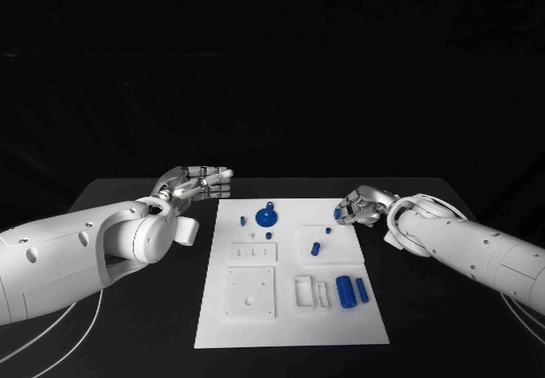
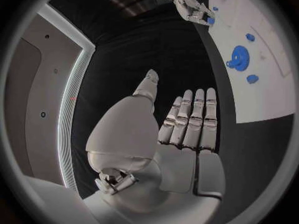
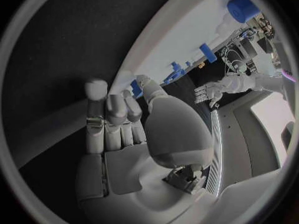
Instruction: Assemble the parts on the task board
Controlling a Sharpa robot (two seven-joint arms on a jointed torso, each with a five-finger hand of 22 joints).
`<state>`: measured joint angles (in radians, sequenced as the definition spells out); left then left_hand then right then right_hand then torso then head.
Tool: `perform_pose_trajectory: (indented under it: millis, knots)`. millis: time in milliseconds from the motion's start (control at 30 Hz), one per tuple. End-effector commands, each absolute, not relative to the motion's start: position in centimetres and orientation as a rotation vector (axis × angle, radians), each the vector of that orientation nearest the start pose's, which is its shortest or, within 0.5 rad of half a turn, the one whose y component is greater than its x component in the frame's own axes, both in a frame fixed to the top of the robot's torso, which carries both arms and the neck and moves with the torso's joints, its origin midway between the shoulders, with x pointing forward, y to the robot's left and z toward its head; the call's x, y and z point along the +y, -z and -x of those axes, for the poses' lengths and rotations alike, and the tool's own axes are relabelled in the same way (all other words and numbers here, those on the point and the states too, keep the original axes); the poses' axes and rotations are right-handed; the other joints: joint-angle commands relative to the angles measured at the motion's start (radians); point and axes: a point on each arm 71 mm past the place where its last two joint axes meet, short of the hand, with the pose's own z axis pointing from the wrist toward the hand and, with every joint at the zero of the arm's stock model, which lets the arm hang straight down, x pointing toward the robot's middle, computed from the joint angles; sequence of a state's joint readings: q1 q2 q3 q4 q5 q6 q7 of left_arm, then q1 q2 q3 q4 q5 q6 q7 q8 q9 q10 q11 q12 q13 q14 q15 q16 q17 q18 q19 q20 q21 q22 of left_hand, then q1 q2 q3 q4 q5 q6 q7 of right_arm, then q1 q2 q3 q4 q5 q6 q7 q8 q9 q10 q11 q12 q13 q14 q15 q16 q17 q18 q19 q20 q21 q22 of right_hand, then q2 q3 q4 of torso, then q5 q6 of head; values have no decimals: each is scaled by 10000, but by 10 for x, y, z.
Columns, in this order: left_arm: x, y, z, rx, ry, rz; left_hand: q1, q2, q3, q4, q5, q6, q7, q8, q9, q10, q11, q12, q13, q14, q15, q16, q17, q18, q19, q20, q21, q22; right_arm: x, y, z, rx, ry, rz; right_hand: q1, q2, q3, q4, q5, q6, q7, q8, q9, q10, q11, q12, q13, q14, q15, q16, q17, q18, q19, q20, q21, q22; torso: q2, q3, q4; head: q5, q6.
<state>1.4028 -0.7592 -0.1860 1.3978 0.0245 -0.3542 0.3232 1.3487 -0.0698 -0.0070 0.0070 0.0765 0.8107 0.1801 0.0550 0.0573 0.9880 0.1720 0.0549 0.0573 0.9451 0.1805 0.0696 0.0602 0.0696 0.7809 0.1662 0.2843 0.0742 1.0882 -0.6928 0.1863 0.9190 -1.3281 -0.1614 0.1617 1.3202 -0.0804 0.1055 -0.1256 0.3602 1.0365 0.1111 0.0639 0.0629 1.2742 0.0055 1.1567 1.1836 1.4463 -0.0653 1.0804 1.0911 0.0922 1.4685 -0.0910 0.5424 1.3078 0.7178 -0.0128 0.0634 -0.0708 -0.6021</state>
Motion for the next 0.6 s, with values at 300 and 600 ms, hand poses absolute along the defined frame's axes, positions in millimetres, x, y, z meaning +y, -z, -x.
perform_pose_trajectory:
  millis: [300,600]
  knots:
    - [207,138,-530,14495,14249,10410,-24,86,1,-69,28,-67,-2,6,-15,-65,-15,47,11,-16,-8,-21,9,9,12,61,28,-10,-311,218,-568,17034,-5759,-1244,-104,17,210,21,-122,69,-7,-32,-11,36,-11,51,8,-23,4,42,6,90,438,54,67,546,1,5,-4,22,17]
    - [206,139,-530,14567,14256,10433,-24,86,1,-69,28,-67,-2,6,-15,-65,-15,47,11,-16,-8,-21,9,9,12,61,28,-10,-308,219,-568,17021,-5805,-1226,-129,28,287,38,-157,99,-14,-23,-7,45,-17,60,16,-18,4,48,10,88,436,53,63,544,6,13,0,15,15]
